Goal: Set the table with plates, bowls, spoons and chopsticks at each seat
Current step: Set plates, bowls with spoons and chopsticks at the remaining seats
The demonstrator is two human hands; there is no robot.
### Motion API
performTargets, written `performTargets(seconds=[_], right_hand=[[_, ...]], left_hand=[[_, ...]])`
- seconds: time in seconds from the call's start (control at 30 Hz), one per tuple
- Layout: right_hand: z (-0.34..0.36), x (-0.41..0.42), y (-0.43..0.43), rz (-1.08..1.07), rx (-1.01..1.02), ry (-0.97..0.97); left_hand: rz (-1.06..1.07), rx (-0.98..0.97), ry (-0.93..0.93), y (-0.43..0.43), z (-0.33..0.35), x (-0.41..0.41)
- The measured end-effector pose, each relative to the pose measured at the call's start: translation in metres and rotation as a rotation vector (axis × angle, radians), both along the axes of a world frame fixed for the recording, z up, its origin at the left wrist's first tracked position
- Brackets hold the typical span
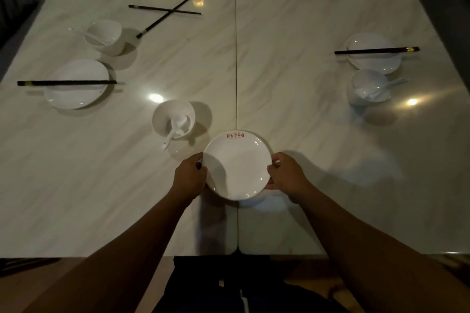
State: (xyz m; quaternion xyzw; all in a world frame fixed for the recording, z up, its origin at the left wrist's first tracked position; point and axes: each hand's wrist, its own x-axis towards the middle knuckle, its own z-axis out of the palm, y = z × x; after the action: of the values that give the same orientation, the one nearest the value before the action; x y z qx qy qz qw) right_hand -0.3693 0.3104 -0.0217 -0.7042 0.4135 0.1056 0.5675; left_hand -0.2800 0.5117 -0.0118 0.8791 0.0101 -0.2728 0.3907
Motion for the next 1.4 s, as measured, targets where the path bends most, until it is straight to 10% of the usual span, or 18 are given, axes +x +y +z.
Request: performTargets(seconds=[0.37, 0.6, 0.97, 1.4], right_hand=[[0.004, 0.007, -0.008, 0.042, -0.012, 0.021], [0.024, 0.037, -0.015, 0.277, -0.386, 0.037], [0.069, 0.196, 0.023, 0.424, -0.458, -0.202], [0.002, 0.428, 0.059, 0.575, -0.623, -0.152]], left_hand=[[0.021, -0.079, 0.072, -0.002, 0.010, 0.011], [-0.218, 0.109, -0.097, -0.013, 0.055, 0.024], [-0.206, -0.019, -0.179, 0.001, 0.084, 0.166], [-0.490, 0.352, -0.266, 0.025, -0.019, 0.366]])
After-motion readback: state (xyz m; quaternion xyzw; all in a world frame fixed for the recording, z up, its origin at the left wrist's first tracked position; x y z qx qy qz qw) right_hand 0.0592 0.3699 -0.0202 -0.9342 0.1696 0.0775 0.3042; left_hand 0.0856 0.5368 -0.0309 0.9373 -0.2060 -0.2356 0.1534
